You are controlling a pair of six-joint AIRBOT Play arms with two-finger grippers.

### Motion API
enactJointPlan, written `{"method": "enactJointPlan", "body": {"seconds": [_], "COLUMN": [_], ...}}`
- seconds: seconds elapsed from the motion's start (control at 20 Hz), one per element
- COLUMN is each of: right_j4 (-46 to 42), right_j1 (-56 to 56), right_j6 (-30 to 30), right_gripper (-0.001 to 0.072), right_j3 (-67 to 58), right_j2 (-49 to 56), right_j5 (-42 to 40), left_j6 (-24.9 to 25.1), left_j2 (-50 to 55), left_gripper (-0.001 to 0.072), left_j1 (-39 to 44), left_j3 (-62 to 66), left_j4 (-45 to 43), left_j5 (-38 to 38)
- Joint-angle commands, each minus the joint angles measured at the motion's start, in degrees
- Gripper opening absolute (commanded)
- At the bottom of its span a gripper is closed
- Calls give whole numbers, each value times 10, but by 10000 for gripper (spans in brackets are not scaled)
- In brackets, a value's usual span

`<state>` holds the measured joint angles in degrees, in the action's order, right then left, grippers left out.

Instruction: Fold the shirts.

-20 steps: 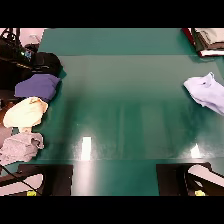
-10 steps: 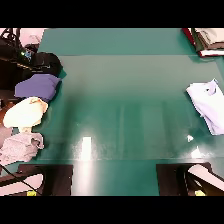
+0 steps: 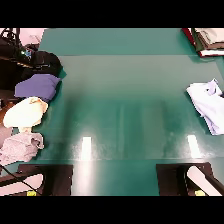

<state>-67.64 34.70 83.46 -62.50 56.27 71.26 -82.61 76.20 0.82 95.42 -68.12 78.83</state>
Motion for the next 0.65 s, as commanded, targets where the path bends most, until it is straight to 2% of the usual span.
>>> {"method": "enactJointPlan", "body": {"seconds": [0.0,0.05,0.1,0.15,0.2,0.4,0.6], "right_j4": [56,56,56,55,55,56,57], "right_j1": [-189,-237,-283,-321,-357,-441,-456], "right_j6": [-1,2,7,7,7,11,15], "right_gripper": [445,431,374,129,19,19,19], "right_j3": [-2,-2,-2,-2,-2,-2,-2], "right_j2": [-17,-17,-17,-17,-17,-17,-17], "right_j5": [-20,-31,-47,-61,-73,-77,-71], "left_j6": [1,1,1,1,1,1,1], "left_j2": [0,0,0,0,0,0,0], "left_gripper": [22,22,22,22,22,23,23], "left_j1": [0,0,0,0,0,0,0], "left_j3": [0,0,0,0,0,0,0], "left_j4": [0,0,0,0,0,0,0], "left_j5": [-4,-4,-4,-4,-4,-4,-4]}}
